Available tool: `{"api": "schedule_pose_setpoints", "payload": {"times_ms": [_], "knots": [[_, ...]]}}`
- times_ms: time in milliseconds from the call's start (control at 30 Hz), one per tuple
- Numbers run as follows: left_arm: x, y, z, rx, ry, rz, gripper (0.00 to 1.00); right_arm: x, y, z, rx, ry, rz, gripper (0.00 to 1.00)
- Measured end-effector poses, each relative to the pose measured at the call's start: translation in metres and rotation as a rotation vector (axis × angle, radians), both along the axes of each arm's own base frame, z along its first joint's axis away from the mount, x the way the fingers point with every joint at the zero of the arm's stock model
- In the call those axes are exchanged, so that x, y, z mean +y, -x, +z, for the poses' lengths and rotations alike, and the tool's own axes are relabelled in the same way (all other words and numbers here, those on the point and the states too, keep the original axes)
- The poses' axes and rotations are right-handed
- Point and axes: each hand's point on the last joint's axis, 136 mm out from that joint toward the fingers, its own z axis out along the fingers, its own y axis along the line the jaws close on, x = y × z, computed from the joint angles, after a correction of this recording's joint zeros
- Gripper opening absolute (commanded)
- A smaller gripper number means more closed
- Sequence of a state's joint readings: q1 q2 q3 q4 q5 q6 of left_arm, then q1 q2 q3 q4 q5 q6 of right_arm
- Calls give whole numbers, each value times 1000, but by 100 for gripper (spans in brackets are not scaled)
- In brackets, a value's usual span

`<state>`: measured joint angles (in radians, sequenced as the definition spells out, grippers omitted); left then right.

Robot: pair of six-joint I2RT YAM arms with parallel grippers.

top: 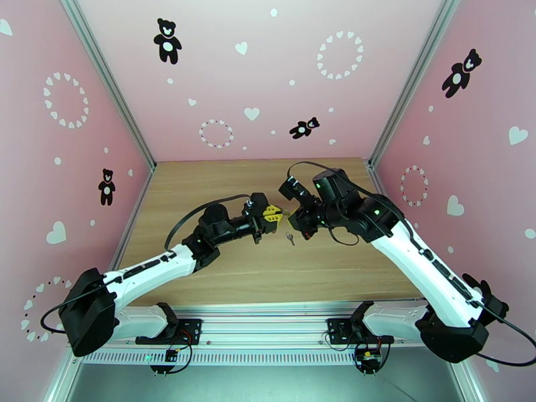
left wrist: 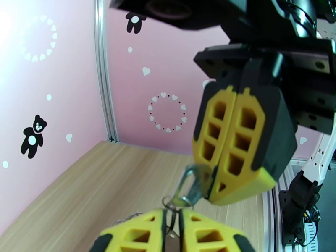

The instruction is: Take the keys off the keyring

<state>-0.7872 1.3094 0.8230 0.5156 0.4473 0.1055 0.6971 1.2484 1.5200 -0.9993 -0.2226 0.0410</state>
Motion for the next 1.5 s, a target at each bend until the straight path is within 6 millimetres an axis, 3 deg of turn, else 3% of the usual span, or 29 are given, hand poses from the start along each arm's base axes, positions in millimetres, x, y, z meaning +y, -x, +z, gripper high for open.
{"api": "schedule_pose_setpoints", "payload": {"times_ms": [167, 333, 433, 567, 700, 1033, 1267, 1500], "knots": [[-4, 3, -3, 2, -12, -29, 9, -2, -1, -1, -3, 9, -10, 0], [-3, 4, -5, 23, -19, -34, 34, -3, 0, 0, 14, 1, -31, 0], [1, 6, -6, 61, -31, -23, 42, -4, 1, 4, 40, -10, -54, 0], [15, 7, 7, 79, -18, 35, 53, -5, 0, 2, 69, -19, -96, 0], [28, 5, 18, 86, 14, 101, 70, -3, -6, -1, 111, -28, -153, 0], [27, 6, -19, 115, 9, 185, 78, 2, -21, -3, 198, -81, -307, 0], [25, -1, -17, 116, 54, 223, 80, 14, -25, -2, 248, -140, -351, 0], [26, -26, -35, 149, 35, 338, 67, 29, -31, -5, 279, -171, -352, 0]]}}
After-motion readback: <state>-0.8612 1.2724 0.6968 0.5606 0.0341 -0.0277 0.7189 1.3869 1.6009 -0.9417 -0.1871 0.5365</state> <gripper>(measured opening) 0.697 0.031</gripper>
